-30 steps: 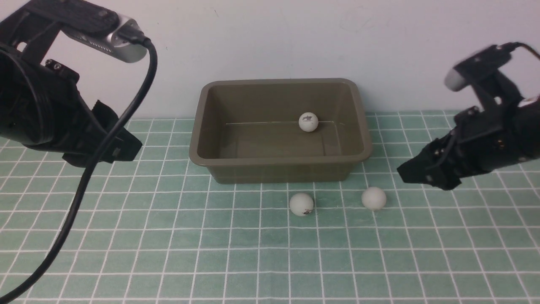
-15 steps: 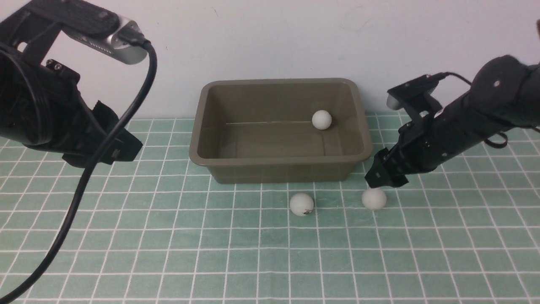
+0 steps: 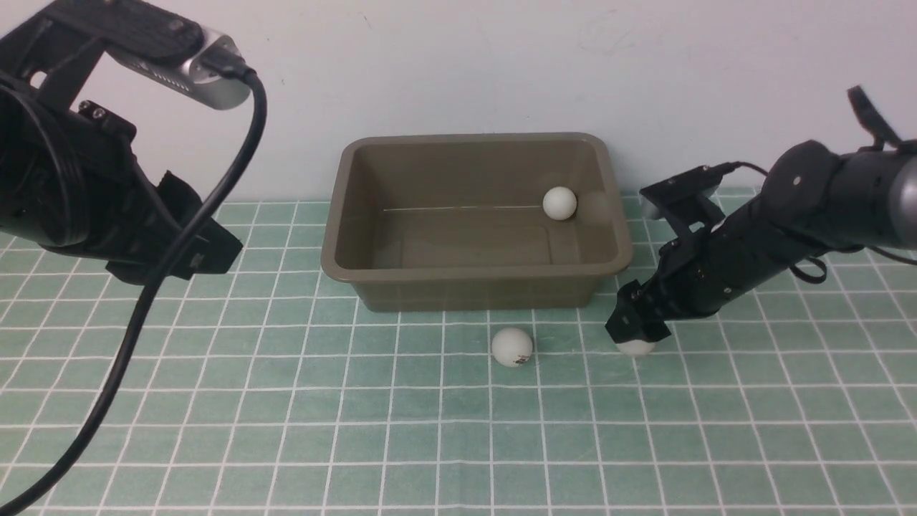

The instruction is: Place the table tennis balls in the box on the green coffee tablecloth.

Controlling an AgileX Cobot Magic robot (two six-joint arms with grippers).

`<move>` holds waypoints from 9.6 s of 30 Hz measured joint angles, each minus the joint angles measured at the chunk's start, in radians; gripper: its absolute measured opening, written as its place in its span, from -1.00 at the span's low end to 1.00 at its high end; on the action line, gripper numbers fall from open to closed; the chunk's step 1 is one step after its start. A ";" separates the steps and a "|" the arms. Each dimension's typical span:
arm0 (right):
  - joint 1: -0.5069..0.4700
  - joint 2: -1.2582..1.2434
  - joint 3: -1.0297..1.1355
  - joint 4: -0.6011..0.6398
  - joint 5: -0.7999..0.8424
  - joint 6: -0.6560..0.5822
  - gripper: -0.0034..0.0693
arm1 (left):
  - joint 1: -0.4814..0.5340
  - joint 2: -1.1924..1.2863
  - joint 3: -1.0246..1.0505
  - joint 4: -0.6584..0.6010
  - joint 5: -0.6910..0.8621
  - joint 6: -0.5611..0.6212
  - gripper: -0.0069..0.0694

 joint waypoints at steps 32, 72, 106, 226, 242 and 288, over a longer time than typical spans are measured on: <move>-0.040 -0.151 -0.003 -0.159 -0.003 0.115 0.00 | 0.000 0.000 0.000 -0.001 0.006 0.000 0.03; 0.026 -0.095 -0.345 0.198 0.042 -0.239 0.60 | 0.000 0.001 0.000 -0.001 0.007 0.008 0.03; 0.381 -0.561 0.478 -0.055 -0.432 0.432 0.60 | 0.000 0.001 0.000 -0.001 -0.027 0.011 0.03; 0.226 -0.034 -0.142 -0.240 -0.432 0.309 -0.04 | 0.000 0.001 0.000 -0.002 0.026 0.011 0.03; 0.214 -0.026 -0.176 -0.309 -0.422 0.306 0.61 | 0.000 0.001 0.000 -0.001 0.026 0.011 0.03; -0.098 -1.660 0.879 -0.307 -0.258 0.407 0.45 | 0.000 0.006 0.000 -0.027 -0.034 0.011 0.03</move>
